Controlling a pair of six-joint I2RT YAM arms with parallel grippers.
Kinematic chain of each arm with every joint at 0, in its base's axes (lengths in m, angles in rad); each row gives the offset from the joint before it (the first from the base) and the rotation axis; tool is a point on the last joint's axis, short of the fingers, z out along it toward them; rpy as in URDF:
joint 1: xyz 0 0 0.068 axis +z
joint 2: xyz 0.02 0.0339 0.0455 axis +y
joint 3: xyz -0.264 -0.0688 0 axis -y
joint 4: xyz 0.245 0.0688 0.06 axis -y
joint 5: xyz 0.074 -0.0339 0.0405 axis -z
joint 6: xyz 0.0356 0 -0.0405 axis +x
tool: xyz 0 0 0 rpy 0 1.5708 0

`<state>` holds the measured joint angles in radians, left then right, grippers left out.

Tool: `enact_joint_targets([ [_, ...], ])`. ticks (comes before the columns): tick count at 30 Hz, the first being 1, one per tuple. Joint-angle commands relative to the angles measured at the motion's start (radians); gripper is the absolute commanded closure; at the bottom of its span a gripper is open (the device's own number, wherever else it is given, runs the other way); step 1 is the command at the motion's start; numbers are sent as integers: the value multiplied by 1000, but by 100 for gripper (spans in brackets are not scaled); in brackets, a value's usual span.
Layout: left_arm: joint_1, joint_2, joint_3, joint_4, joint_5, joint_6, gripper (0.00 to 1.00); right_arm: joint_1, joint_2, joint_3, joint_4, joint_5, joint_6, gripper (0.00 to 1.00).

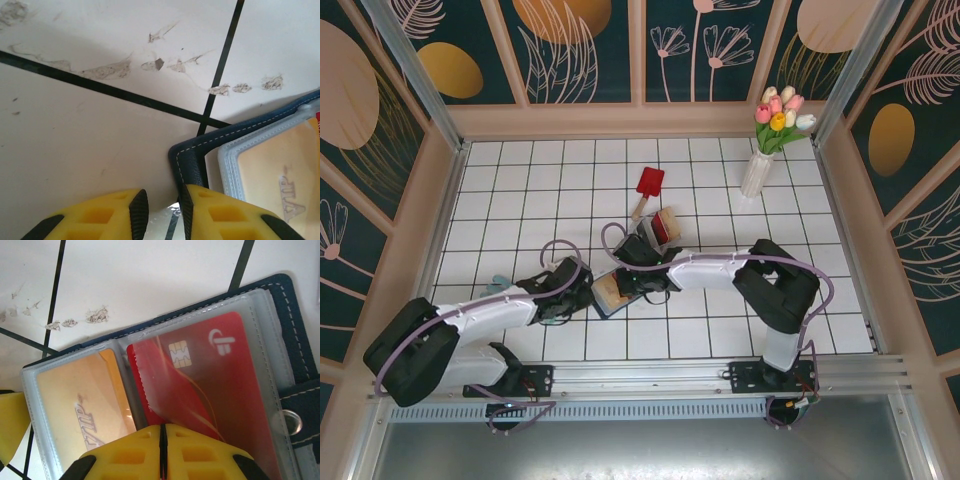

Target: Put the credit cards into the card holder

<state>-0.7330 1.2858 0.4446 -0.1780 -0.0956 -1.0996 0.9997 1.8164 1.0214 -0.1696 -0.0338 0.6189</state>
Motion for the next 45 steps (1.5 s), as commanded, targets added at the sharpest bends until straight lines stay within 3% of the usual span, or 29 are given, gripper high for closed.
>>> enact_joint_targets([
  [1,-1,92,-66,153,73,-1,69,-4,-19,-12,-68,53,9,88],
  [8,-2,-81,-121,261,102,-110,55,-19,-49,-30,-24,-21,36,88],
  [11,-1,-150,-164,319,108,-174,44,-22,-101,-33,-3,-26,32,86],
  [14,0,-189,-209,401,127,-218,41,-41,-139,-31,-9,-22,29,85],
  [17,-1,-190,-206,430,149,-230,36,-75,-174,-66,-5,5,35,81],
  [22,-1,-135,-157,414,170,-205,34,-156,-188,-120,10,9,5,67],
  [25,-1,-103,-142,417,193,-205,33,-190,-169,-130,20,1,-21,65],
  [33,-1,-120,-126,427,201,-241,28,-216,-116,-165,103,-159,-28,66],
  [38,-1,-85,-135,492,222,-256,28,-210,-114,-209,129,-189,23,72],
  [40,-1,-88,-136,517,228,-259,39,-208,-119,-222,131,-189,37,78],
  [45,-1,-124,-111,471,206,-238,57,-195,-145,-253,156,-210,73,82],
])
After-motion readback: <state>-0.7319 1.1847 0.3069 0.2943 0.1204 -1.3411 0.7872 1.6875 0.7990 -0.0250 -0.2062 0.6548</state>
